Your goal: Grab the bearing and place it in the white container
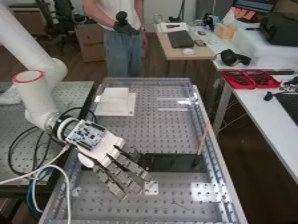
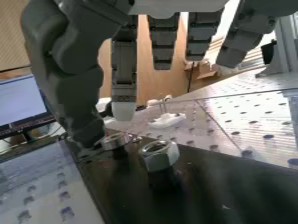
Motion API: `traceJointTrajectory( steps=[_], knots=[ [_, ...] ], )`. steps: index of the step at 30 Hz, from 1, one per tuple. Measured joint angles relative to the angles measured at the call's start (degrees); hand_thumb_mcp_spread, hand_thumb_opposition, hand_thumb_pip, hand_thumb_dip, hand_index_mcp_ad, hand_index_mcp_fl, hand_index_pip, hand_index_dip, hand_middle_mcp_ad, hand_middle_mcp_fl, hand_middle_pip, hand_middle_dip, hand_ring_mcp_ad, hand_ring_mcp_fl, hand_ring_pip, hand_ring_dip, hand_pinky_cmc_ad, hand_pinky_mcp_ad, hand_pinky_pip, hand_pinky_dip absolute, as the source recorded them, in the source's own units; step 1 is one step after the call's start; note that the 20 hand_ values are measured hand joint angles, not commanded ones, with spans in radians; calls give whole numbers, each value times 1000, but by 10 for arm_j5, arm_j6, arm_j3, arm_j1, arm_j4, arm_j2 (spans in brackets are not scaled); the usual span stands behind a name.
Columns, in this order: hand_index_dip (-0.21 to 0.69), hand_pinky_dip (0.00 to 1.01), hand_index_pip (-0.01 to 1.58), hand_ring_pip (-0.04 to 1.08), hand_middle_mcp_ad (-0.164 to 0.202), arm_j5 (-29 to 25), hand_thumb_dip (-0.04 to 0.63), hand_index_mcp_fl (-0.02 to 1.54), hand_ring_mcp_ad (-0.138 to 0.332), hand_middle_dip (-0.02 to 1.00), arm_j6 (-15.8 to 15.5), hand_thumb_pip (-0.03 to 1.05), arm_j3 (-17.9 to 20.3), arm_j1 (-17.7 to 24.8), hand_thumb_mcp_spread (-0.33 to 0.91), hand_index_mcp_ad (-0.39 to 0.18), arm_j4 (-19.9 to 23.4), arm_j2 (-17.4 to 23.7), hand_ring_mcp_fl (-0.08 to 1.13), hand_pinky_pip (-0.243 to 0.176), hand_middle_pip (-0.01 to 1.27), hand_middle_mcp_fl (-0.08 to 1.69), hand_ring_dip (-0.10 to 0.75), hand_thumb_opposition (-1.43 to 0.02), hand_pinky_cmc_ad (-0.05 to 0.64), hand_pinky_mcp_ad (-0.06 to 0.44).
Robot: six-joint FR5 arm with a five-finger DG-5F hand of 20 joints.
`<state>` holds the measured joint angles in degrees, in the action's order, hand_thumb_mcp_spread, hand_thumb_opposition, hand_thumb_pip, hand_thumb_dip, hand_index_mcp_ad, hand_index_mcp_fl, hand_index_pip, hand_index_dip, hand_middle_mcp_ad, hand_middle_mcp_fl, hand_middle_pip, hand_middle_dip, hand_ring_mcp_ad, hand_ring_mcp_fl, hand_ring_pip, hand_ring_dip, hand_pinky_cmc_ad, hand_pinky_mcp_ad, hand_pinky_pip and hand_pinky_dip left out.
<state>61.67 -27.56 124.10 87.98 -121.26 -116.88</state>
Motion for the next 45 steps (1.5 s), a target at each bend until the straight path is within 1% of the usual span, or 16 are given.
traceJointTrajectory(
  steps=[2, 4, 6, 9, 13, 17, 27, 37, 45],
  knots=[
    [258, 173, 1459, 89, 82, 11, 253, 89, 143, 201, -1, 538, -2, -4, 497, -103, -2, 0, 0, -58, 138, 58, 59, -798, 312, 234],
    [258, 173, 1456, 87, 86, 19, 269, 89, 143, 201, -2, 538, -4, -6, 492, -103, -4, -1, -2, -61, 138, 58, 59, -798, 312, 234],
    [255, 173, 1456, 94, 86, 25, 272, 89, 148, 201, -3, 538, -6, -9, 510, -103, -6, -1, -3, -58, 138, 58, 59, -799, 312, 230],
    [265, 173, 1459, 94, 86, 33, 271, 75, 127, 202, -2, 538, -9, -13, 510, -103, -9, -3, -3, -40, 138, 58, 59, -801, 312, 234],
    [265, 173, 1463, 94, 86, 42, 278, 75, 127, 202, -2, 541, -12, -17, 510, -103, -13, -5, -3, -40, 138, 58, 59, -801, 312, 234],
    [265, 173, 1459, 94, 86, 51, 284, 75, 127, 204, -8, 543, -15, -21, 510, -103, -21, -6, -3, -44, 138, 58, 59, -801, 312, 234],
    [265, 173, 1459, 101, 86, 58, 286, 75, 127, 204, -16, 550, -14, -25, 510, -103, -22, -6, -3, -44, 138, 58, 66, -813, 312, 234],
    [264, 173, 1459, 99, 82, 65, 286, 93, 127, 204, -32, 548, -13, -26, 510, -103, -18, -7, -3, -44, 138, 54, 68, -810, 312, 234],
    [264, 173, 1459, 99, 82, 68, 286, 99, 127, 204, -30, 548, -16, -28, 510, -103, -21, -9, -3, -40, 138, 54, 68, -813, 312, 234]
  ],
)
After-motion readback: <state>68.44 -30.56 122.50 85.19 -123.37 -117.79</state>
